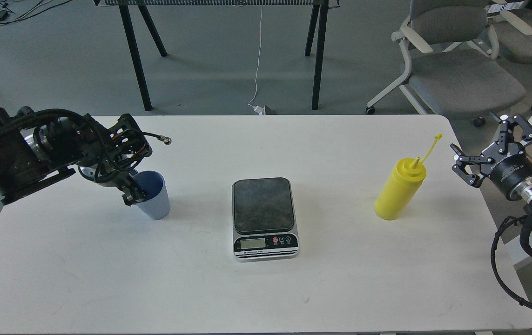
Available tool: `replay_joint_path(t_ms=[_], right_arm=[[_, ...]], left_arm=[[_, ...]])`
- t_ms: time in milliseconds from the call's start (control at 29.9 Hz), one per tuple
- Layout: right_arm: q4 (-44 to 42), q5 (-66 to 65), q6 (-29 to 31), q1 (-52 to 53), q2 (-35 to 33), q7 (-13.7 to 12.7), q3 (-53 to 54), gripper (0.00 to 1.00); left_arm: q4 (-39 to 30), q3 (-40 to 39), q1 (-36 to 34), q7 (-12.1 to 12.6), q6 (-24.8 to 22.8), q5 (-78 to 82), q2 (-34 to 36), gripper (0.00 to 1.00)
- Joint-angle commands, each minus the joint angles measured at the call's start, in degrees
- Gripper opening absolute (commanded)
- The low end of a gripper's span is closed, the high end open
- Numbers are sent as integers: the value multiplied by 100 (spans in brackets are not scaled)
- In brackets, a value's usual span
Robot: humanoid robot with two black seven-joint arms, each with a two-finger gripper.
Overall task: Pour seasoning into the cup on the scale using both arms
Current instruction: 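Lower the left gripper onto the blue cup and grasp its rim, then lift the blue cup with the left gripper and carry it onto the scale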
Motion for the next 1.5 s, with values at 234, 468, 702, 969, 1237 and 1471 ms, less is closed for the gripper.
replay_joint_path(t_ms=[234,468,702,969,1237,1471], right_arm=[[-4,1,0,-62,-26,16,1,100],[5,1,0,-71,-17,77,1,100],[5,1,0,-71,-17,77,1,100],[5,1,0,-71,-17,77,1,100],[-4,1,0,-124,-87,86,10,100],[-13,1,0,-141,-158,86,10,100]], left_arm=[[-15,1,-55,0,0,-15,-44,4],[-59,1,-116,0,0,-24,-18,4],[-366,-34,-633,0,0,-242,35,4],[-1781,-51,-2128,0,0,-1281,-236,4],[-1458,299,-2217,0,0,-1298,-1607,5],[-921,573,-2067,0,0,-1298,-2074,5]])
